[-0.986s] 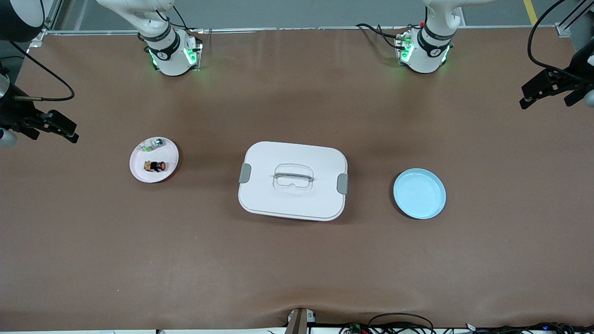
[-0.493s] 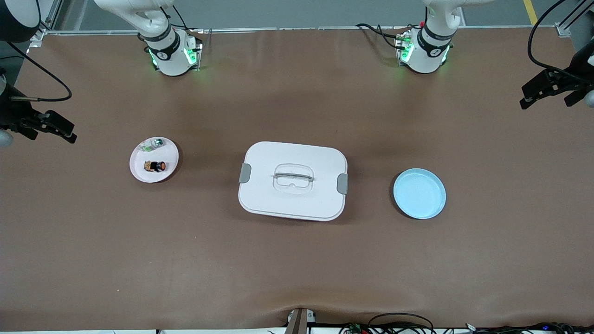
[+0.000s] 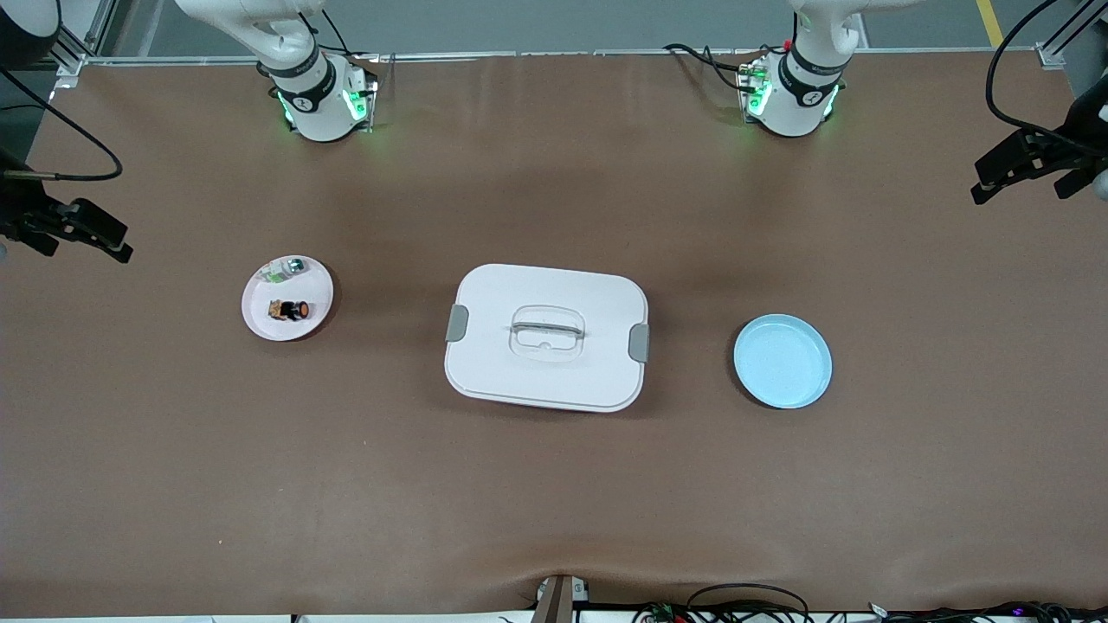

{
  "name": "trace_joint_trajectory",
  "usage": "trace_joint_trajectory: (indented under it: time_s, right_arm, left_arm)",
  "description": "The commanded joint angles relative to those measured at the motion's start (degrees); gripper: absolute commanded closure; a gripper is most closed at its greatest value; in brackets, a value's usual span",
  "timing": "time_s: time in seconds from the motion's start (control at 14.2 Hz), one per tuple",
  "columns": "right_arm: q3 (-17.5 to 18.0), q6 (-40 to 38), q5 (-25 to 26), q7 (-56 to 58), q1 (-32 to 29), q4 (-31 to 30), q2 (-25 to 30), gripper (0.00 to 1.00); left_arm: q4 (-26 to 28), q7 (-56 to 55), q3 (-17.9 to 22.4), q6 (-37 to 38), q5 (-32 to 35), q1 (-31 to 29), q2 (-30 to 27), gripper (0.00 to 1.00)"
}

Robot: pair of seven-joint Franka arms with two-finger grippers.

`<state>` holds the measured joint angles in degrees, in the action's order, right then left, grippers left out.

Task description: Transfer orange switch to right arm and place

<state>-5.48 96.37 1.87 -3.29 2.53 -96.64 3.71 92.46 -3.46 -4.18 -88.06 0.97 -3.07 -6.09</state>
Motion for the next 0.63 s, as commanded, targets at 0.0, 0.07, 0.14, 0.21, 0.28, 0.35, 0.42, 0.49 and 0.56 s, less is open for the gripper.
trace_joint_trajectory:
  time_s: [0.0,0.07,0.14,0.21,0.28,0.35,0.42,0.49,0.56]
  right_arm:
    - [-0.67,-6.08,-0.73,-0.49,0.89,4.95,-0.90,0.00]
    - [-0.76,-7.67,-0.81,-0.40,0.89,5.84,-0.90,0.00]
    - [-0.76,-8.29,-0.90,-0.40,0.72,6.19,-0.90,0.00]
    - [-0.85,-8.39,-0.90,-0.32,0.54,6.20,-0.90,0.00]
    - [-0.94,-8.48,-0.90,-0.14,0.45,6.11,-0.90,0.00]
    - [-0.94,-8.56,-0.90,-0.14,0.28,6.11,-0.81,0.00]
    - [-0.94,-9.00,-0.99,-0.14,0.28,6.11,-0.81,0.00]
    - [-1.03,-9.26,-0.99,-0.14,0.28,6.11,-0.90,0.00]
    - [-0.94,-9.27,-0.99,-0.14,0.19,6.11,-0.90,0.00]
  left_arm:
    - [-1.75,0.03,-0.03,1.23,0.08,-0.27,0.82,0.00]
    - [-1.75,0.03,-0.03,1.31,0.08,-0.27,0.82,0.00]
    - [-1.75,-0.06,-0.03,1.23,0.00,-0.27,0.82,0.00]
    - [-1.84,-0.06,-0.03,1.23,0.08,-0.18,0.82,0.00]
    - [-1.84,-0.06,-0.03,1.23,0.08,-0.09,0.82,0.00]
    - [-1.84,-0.06,-0.03,1.31,0.08,-0.18,0.82,0.00]
    - [-1.75,-0.14,-0.03,1.23,0.00,-0.27,0.82,0.00]
    - [-1.75,-0.15,-0.03,1.31,-0.09,-0.36,0.82,0.00]
    - [-1.75,-0.23,-0.03,1.31,-0.18,-0.44,0.82,0.00]
